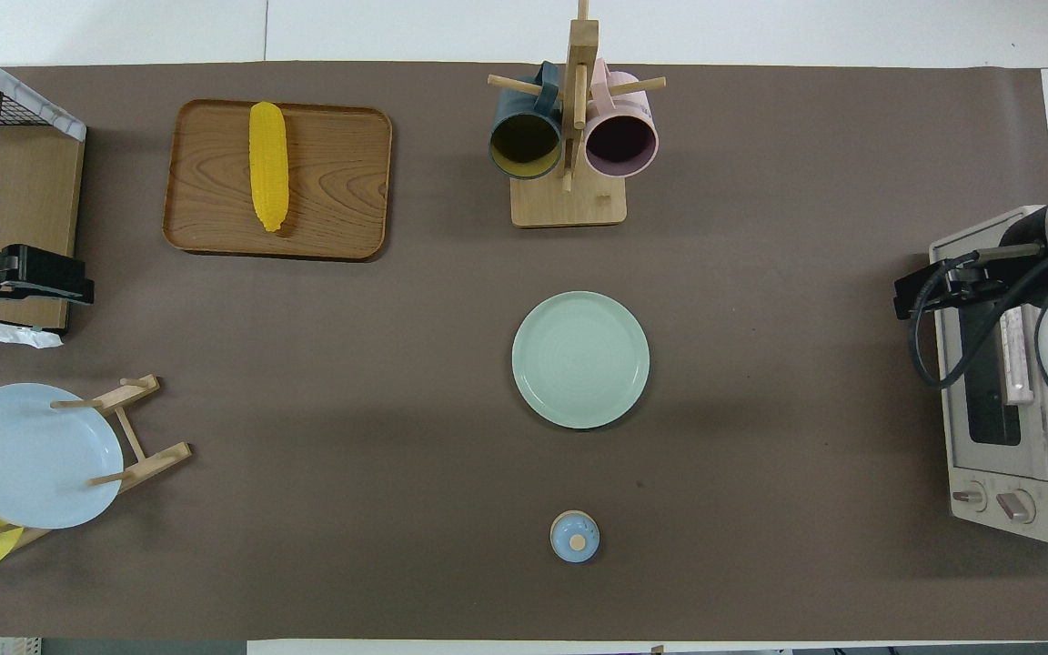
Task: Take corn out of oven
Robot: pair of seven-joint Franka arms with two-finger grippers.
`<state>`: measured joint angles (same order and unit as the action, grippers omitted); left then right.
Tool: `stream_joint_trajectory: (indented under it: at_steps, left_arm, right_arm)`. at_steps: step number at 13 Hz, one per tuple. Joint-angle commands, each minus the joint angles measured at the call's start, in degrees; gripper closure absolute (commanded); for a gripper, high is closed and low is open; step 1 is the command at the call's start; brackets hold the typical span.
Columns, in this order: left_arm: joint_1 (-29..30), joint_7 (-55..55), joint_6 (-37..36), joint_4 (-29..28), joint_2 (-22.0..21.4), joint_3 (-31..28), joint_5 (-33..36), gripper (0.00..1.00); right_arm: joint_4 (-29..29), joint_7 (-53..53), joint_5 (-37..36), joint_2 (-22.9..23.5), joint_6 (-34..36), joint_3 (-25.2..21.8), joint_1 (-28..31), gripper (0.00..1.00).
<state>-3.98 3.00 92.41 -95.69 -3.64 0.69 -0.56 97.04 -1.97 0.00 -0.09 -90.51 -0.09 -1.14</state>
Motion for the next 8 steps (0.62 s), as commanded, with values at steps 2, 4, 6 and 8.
stream_joint_trajectory:
  at_steps: [2,4,6,8]
  left_arm:
    - [-0.24,-0.62,1.98,1.21,1.88,-0.34,1.36,0.0]
    - [-0.15,-0.62,2.16,0.77,1.88,-0.34,1.36,0.0]
    - [0.02,-0.62,1.9,0.6,1.62,-0.34,1.27,0.0]
    - [-0.24,-0.62,1.81,0.6,1.7,-0.34,1.27,0.0]
  right_arm:
    - [-0.36,0.73,1.32,-0.35,0.42,0.35,0.26,0.0]
    - [-0.36,0.82,1.32,-0.35,0.34,0.44,0.08,0.0]
    - [-0.36,0.82,1.32,-0.35,0.33,0.44,0.08,0.0]
    - [-0.36,0.82,1.41,-0.35,0.33,0.44,0.17,0.0]
